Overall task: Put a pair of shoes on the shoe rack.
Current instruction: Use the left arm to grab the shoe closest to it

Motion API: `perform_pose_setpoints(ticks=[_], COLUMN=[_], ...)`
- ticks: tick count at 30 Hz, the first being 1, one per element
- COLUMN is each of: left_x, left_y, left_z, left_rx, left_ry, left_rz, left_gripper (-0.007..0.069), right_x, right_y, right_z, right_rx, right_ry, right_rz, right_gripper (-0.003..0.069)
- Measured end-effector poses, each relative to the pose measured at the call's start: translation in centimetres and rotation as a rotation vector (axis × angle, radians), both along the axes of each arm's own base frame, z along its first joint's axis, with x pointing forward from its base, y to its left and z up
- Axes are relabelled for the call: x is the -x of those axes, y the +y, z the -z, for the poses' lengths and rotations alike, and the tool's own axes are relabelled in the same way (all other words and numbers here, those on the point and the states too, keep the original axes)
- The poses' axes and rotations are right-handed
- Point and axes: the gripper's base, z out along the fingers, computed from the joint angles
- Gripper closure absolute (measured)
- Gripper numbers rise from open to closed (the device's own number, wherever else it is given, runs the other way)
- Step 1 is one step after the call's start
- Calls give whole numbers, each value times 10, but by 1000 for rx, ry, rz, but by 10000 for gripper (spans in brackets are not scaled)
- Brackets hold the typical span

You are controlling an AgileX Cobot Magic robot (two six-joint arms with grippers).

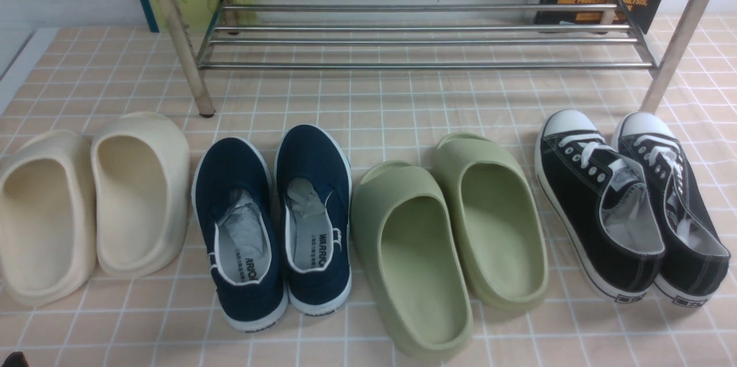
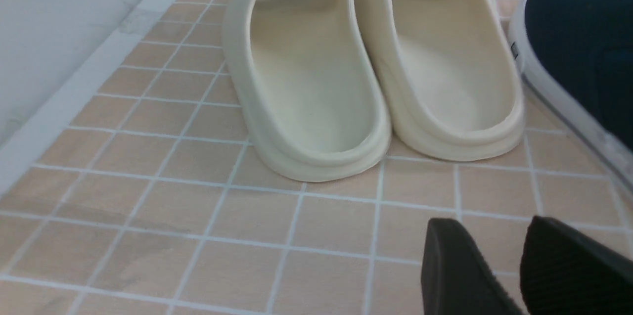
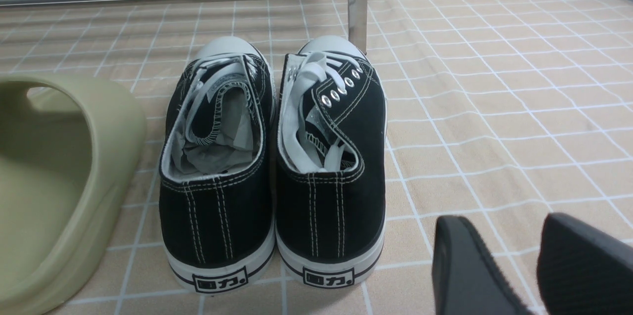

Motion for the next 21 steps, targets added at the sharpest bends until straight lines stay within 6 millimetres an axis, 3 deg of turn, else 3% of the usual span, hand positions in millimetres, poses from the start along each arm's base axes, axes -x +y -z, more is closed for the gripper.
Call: perform_pose_setpoints(ticks=[1, 5, 6, 8, 13, 21], left_x=[-1, -3, -3, -3, -3, -3], left_y=[-1, -7, -7, -9, -10, -10], left_z=[-1, -9, -10, -13, -15, -19], left_rx=[58, 555, 581, 882, 1034, 1031], left_ry=[-21, -142, -151, -198, -220, -231], left_rz=[-3, -40, -41, -68, -83, -76], left_gripper=[385, 385, 385, 385, 385, 385], right_x=[0, 0, 0, 0, 0, 0], right_y=[0, 0, 0, 0, 0, 0], right_z=[0, 0, 0, 0, 0, 0], right_rx=[0, 0, 0, 0, 0, 0], right_ry=[0, 0, 0, 0, 0, 0], right_rz=[0, 0, 0, 0, 0, 0], right_gripper=[416, 416, 416, 416, 416, 416])
